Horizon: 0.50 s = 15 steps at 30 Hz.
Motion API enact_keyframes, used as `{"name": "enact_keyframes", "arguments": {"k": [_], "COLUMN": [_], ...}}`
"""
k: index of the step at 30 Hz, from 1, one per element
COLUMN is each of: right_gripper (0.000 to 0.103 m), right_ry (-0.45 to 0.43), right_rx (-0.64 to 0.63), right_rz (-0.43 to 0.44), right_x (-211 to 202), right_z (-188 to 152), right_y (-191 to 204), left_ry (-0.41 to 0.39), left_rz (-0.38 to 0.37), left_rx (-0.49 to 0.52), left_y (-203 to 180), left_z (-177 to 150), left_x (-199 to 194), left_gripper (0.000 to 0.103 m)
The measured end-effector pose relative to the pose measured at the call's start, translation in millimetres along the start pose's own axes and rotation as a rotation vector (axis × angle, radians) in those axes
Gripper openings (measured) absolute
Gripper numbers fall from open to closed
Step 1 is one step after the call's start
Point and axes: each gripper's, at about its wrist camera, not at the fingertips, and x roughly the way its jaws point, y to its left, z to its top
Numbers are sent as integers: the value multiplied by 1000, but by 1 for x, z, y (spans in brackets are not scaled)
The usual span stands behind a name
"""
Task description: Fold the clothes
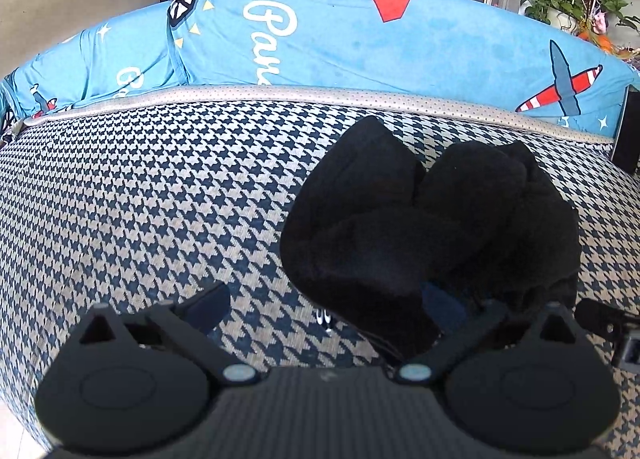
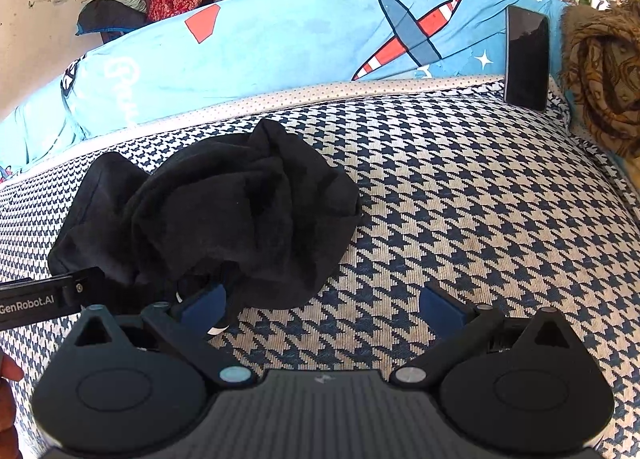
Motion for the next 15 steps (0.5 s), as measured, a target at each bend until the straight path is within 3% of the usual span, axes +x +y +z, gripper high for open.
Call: {"name": "enact_keyframes", "arguments": {"k": [15], "right_gripper": [103], "right_ry": [54], "right_rx": [-75], "right_rz": [-3], "right_x": [8], "right_z": [-8], "right_y": [9], "left_ry": [20], "left_rz": [7], "left_rx": [73], "left_y": [-12], "left_z": [-12], "left_x": [0], "left_gripper": [103]}}
